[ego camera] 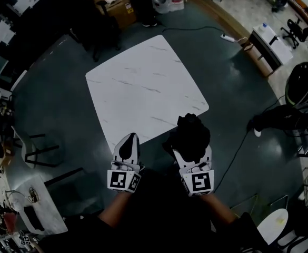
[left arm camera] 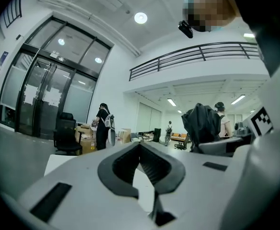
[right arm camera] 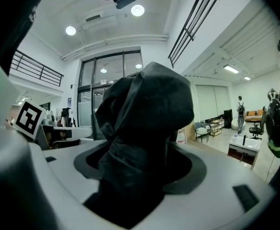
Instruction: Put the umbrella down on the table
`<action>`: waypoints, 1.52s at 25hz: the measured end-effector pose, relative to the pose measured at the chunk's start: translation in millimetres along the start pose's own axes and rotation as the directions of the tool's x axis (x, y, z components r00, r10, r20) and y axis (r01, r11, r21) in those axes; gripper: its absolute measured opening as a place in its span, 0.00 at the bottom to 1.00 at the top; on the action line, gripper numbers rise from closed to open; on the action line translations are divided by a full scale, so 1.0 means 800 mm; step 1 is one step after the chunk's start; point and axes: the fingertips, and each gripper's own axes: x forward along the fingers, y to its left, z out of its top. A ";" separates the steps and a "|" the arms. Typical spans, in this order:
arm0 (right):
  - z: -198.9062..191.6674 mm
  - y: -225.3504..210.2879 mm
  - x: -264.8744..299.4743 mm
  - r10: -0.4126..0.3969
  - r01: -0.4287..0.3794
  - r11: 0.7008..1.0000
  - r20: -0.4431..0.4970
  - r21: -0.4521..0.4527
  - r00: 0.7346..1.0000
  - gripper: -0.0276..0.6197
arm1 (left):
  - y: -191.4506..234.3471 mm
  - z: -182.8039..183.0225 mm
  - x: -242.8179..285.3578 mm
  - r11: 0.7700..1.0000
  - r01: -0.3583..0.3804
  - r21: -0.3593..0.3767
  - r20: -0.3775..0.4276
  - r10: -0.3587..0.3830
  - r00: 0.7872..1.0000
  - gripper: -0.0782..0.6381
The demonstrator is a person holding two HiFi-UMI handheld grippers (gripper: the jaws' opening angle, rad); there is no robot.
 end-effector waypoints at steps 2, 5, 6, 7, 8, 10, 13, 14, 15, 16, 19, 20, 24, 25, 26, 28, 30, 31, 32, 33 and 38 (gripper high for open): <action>-0.002 -0.012 0.002 0.003 -0.003 1.000 0.000 0.003 1.000 0.56 | -0.011 -0.004 0.011 1.000 0.006 0.004 -0.007 -0.006 1.000 0.12; -0.007 -0.028 0.001 -0.025 0.026 0.999 -0.013 0.038 1.000 0.56 | -0.022 -0.010 0.024 0.999 0.029 0.017 -0.019 -0.028 0.999 0.12; -0.007 -0.032 0.000 -0.037 0.038 0.998 -0.011 0.049 0.999 0.56 | -0.023 -0.011 0.027 0.999 0.035 0.023 -0.021 -0.034 0.999 0.12; -0.008 -0.034 0.000 -0.045 0.045 0.997 0.000 0.059 0.999 0.56 | -0.022 -0.012 0.031 0.999 0.040 0.026 -0.022 -0.040 0.999 0.12; -0.010 -0.036 0.001 -0.051 0.050 0.996 0.010 0.068 0.999 0.56 | -0.020 -0.014 0.034 0.999 0.046 0.027 -0.023 -0.045 0.999 0.12; -0.015 -0.036 0.006 -0.061 0.060 0.996 0.012 0.072 0.998 0.56 | -0.014 -0.019 0.042 0.998 0.056 0.025 -0.022 -0.056 0.998 0.12; -0.023 -0.033 0.014 -0.070 0.070 0.996 -0.009 0.061 0.998 0.56 | -0.004 -0.024 0.052 0.997 0.070 0.021 -0.023 -0.070 0.997 0.12; -0.021 -0.030 0.017 -0.073 0.074 0.996 -0.016 0.055 0.997 0.56 | -0.001 -0.023 0.056 0.997 0.076 0.018 -0.022 -0.076 0.997 0.12; -0.018 -0.026 0.020 -0.076 0.076 0.996 -0.021 0.049 0.997 0.56 | 0.003 -0.021 0.060 0.996 0.084 0.016 -0.020 -0.083 0.996 0.12; -0.015 -0.022 0.023 -0.077 0.078 0.996 -0.024 0.043 0.997 0.56 | 0.006 -0.019 0.063 0.996 0.093 0.012 -0.015 -0.093 0.996 0.12; -0.015 -0.010 0.040 -0.076 0.077 0.996 -0.025 0.048 0.997 0.56 | 0.010 -0.014 0.076 0.991 0.137 -0.004 0.006 -0.137 0.991 0.12; -0.015 -0.006 0.049 -0.073 0.074 0.996 -0.028 0.050 0.997 0.56 | 0.011 -0.012 0.080 0.989 0.151 -0.004 0.010 -0.151 0.989 0.12; -0.005 0.006 0.079 -0.074 0.075 0.997 -0.048 0.031 0.996 0.56 | 0.027 -0.002 0.090 0.986 0.166 -0.008 0.024 -0.166 0.986 0.12; 0.000 0.010 0.086 -0.078 0.080 0.997 -0.049 0.025 0.996 0.56 | 0.036 0.000 0.090 0.986 0.166 -0.008 0.031 -0.166 0.986 0.12; 0.004 0.014 0.093 -0.084 0.085 0.996 -0.049 0.021 0.995 0.56 | 0.045 0.001 0.090 0.986 0.169 -0.008 0.039 -0.168 0.985 0.12; 0.012 0.026 0.110 -0.091 0.091 0.996 -0.049 0.017 0.995 0.56 | 0.064 0.005 0.090 0.985 0.169 -0.022 0.042 -0.168 0.985 0.12; 0.016 0.037 0.128 -0.090 0.090 0.996 -0.059 0.010 0.994 0.56 | 0.082 0.010 0.091 0.985 0.166 -0.043 0.044 -0.164 0.985 0.12; 0.018 0.042 0.138 -0.088 0.089 0.996 -0.066 0.005 0.994 0.56 | 0.090 0.012 0.091 0.984 0.169 -0.054 0.050 -0.166 0.985 0.12; 0.019 0.047 0.148 -0.087 0.087 0.996 -0.075 -0.002 0.993 0.56 | 0.098 0.015 0.092 0.983 0.173 -0.063 0.061 -0.169 0.984 0.12; 0.020 0.053 0.158 -0.085 0.085 0.996 -0.084 -0.009 0.993 0.56 | 0.105 0.019 0.093 0.982 0.177 -0.073 0.073 -0.172 0.982 0.12; 0.015 0.095 0.210 -0.053 0.050 0.999 -0.119 -0.021 0.991 0.56 | 0.163 0.020 0.089 0.985 0.141 -0.103 0.095 -0.131 0.987 0.12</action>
